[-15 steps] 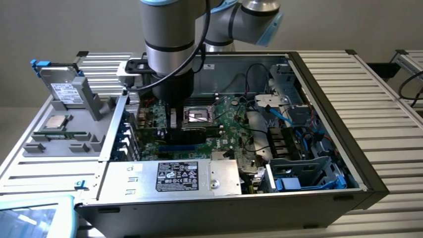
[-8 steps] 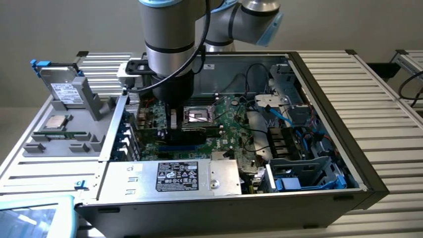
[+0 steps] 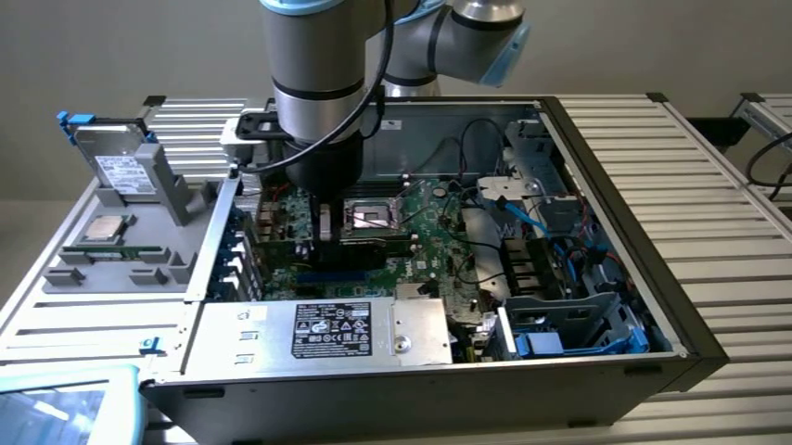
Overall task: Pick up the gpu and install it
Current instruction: 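Insert the gpu into the slot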
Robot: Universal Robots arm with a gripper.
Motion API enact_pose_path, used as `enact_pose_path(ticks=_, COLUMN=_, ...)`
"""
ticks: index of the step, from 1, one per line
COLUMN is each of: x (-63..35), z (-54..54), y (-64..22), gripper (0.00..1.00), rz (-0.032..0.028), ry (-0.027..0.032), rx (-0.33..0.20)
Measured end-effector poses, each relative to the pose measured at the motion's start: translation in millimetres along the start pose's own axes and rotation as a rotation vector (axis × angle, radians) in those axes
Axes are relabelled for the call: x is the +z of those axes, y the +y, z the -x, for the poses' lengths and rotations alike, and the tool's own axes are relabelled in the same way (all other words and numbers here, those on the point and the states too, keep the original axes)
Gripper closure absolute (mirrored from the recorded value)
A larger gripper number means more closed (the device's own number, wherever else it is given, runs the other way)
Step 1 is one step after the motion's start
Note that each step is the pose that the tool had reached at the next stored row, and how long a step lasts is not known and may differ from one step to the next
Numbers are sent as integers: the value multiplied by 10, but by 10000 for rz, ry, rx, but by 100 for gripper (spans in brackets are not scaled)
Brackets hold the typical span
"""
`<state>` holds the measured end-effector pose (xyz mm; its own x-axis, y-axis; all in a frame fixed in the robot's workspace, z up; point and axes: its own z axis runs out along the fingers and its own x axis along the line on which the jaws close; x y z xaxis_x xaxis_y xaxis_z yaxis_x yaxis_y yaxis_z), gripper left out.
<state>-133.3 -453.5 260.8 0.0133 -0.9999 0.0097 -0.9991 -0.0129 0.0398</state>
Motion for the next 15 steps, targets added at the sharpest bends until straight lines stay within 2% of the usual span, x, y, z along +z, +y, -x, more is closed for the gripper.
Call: enact_pose_path(ticks=15, x=39, z=-7, y=8, gripper=72, rz=-1, ry=-2, rx=0)
